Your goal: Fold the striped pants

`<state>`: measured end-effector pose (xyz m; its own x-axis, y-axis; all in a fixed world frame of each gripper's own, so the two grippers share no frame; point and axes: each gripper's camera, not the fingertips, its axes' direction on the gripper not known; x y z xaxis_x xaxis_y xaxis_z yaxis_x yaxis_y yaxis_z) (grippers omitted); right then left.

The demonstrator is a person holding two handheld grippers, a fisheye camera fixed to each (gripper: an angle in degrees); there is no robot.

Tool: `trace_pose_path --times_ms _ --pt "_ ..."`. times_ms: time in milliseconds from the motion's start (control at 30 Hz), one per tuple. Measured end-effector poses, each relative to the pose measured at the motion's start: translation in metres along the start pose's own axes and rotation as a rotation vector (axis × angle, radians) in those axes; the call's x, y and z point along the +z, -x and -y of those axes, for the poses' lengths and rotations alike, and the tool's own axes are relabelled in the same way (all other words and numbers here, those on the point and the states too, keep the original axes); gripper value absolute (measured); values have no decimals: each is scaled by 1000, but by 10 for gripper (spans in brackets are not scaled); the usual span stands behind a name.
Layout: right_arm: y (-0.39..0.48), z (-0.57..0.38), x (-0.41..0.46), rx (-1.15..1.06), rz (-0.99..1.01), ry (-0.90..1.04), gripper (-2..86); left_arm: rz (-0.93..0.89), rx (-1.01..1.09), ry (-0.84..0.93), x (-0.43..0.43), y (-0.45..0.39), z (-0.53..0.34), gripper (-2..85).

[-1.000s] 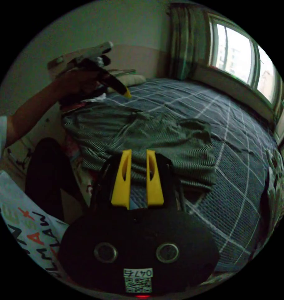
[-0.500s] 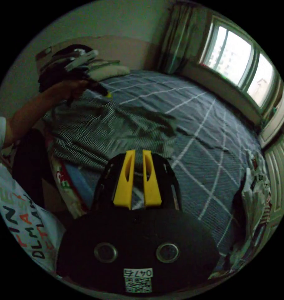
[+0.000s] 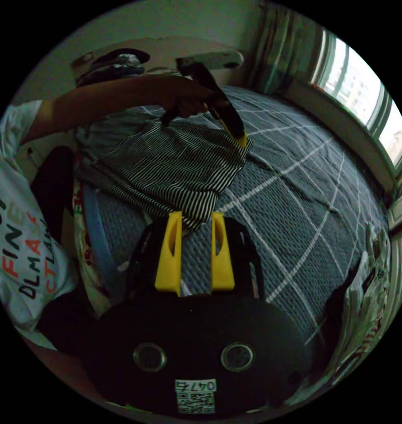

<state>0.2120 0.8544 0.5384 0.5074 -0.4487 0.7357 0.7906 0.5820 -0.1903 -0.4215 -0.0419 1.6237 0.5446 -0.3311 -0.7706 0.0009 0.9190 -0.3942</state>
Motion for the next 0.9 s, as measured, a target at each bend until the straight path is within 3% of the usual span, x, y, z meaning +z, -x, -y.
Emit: trace_pose_path --times_ms 267,433,567,667,767,900 --pt "-43 -8 19 -39 142 -107 2 113 -103 -44 18 -6 -18 -4" --pt "-56 -26 4 186 175 -150 -2 144 -44 -2 35 -29 -33 -4" --pt "-80 -42 70 292 108 63 -1 133 -64 -51 40 -48 -51 4" --pt "-87 -47 67 292 179 -33 9 172 -43 -101 19 -70 -69 24" --pt "-89 -41 40 270 99 -152 16 172 -5 -233 -29 -102 -102 45" --pt "-100 22 36 156 -41 -260 14 206 85 -269 -62 -153 -169 52"
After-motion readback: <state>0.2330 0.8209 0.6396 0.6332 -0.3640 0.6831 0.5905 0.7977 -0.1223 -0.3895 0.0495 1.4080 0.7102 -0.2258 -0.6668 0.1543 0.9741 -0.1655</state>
